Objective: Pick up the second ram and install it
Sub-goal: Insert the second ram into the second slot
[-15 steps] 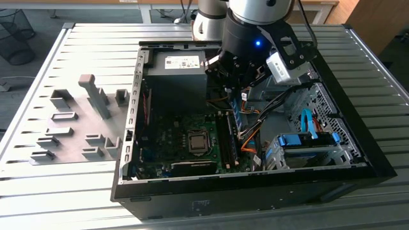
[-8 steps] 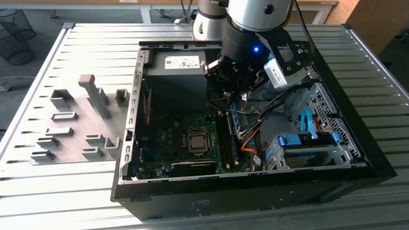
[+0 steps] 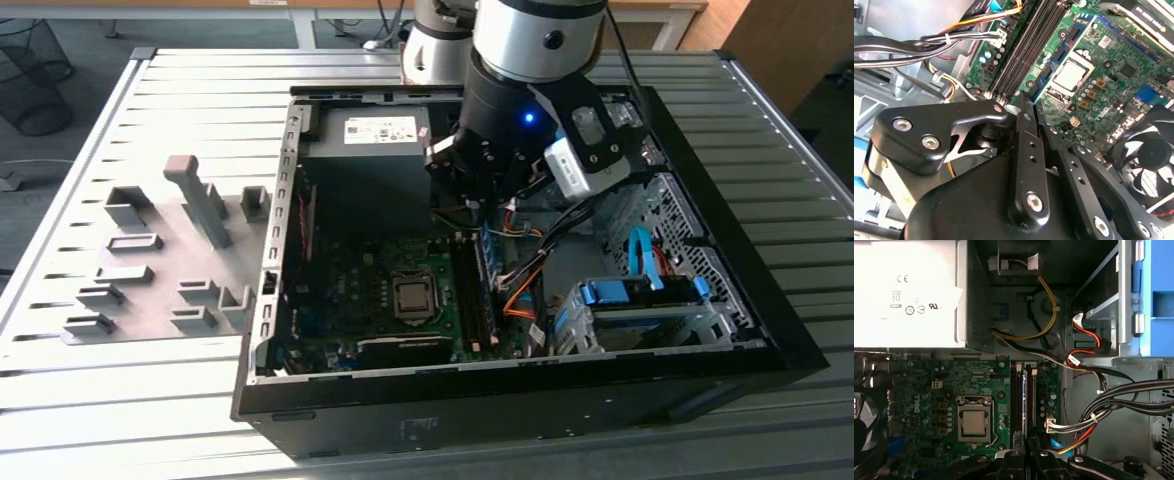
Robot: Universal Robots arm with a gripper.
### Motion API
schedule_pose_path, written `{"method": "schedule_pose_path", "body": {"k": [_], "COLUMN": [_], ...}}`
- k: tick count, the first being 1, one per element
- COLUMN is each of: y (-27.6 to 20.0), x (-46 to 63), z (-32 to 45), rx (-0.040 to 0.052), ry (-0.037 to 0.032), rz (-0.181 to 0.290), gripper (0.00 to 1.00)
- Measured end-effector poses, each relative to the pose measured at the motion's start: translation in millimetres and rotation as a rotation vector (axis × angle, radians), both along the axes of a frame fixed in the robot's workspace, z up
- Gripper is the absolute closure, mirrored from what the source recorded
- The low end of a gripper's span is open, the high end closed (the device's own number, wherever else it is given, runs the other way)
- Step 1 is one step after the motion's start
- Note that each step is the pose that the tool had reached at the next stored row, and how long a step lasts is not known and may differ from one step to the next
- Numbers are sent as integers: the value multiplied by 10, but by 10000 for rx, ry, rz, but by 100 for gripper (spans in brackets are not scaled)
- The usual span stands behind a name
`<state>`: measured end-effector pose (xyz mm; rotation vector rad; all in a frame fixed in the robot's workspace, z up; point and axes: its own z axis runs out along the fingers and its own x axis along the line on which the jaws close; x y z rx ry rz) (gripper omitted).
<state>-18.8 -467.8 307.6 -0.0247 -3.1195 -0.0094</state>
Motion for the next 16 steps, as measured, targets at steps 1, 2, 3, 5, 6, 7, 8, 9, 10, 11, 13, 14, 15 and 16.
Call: {"method": "schedule_pose_path", "body": {"k": [1,2,3,5,6,7,8,9,10,11,13,14,15,16], "y": [0,0,0,0,0,0,0,-1,-5,-10,-16,-20,-21,-21], "x": [-1,-1,-1,-1,-1,-1,-1,-1,-1,-2,-1,-2,-2,-2], "z": [-19,-37,-55,-91,-109,-128,-146,-165,-182,-200,-235,-243,-246,-246], "rx": [0,0,-1,1,0,0,0,-1,1,1,0,-1,-2,-3], "ry": [1,1,1,1,1,1,1,1,5,9,30,46,46,47], "rz": [-1,0,0,-3,-3,-3,-3,-4,4,50,248,324,338,339], "gripper": [86,86,86,86,86,86,86,86,86,86,86,86,86,86]}}
